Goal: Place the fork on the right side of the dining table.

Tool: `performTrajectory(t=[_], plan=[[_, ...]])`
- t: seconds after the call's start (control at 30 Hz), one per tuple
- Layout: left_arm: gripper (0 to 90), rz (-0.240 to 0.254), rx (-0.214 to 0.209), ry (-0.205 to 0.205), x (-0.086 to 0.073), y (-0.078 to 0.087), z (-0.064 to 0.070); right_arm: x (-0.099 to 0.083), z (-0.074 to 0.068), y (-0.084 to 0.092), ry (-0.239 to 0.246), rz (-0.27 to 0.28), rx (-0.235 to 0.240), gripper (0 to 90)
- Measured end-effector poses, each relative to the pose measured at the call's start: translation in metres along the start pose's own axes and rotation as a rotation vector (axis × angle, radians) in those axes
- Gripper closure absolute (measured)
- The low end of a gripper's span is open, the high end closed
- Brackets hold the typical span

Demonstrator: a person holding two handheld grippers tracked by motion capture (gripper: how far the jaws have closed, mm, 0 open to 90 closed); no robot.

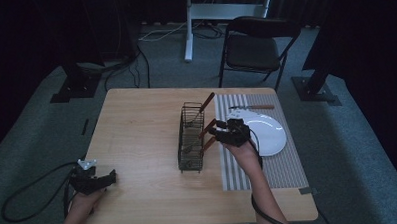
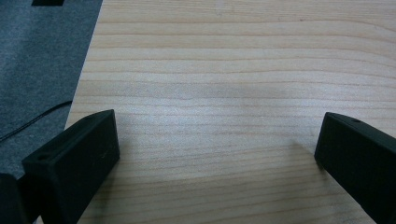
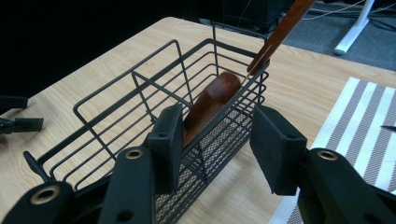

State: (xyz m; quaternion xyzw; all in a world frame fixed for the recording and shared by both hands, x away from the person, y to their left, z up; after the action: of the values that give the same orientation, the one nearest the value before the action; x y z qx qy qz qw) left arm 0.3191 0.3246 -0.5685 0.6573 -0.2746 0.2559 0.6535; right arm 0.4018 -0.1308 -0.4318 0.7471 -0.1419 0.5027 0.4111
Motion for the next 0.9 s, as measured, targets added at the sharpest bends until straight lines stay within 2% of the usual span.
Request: performTrajectory(t=[0.23,0.4,0.7,0.9], plan=[[0.2,0.0,-0.001,0.002,0.0,0.0,0.0,-0.001,0.002,-0.006,-0.051,0.025,0.052,54.4],[0.2,0.001,-0.001,0.003,0.0,0.0,0.0,-0.004,0.002,-0.011,-0.056,0.02,0.061,59.2],[0.2,0.0,-0.001,0.002,0.0,0.0,0.0,-0.009,0.002,-0.025,-0.085,0.008,0.096,59.8],[0.2,0.0,-0.001,0.002,0.0,0.0,0.0,-0.008,-0.001,-0.029,-0.071,-0.007,0.101,70.3]])
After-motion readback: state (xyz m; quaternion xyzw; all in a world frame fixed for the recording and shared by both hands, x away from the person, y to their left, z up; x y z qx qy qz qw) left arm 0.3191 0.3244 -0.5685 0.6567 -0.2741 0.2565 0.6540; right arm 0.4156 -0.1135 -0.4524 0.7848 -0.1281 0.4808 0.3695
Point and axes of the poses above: each handheld gripper's, and its own axes: y roughly backward along the jaws, x roughly out of its top, z roughly to its right, the point moved 3 cm from there along -y, roughly forward along the jaws, and after that the axes turned 1 degree about z, right-handed, at the moved point
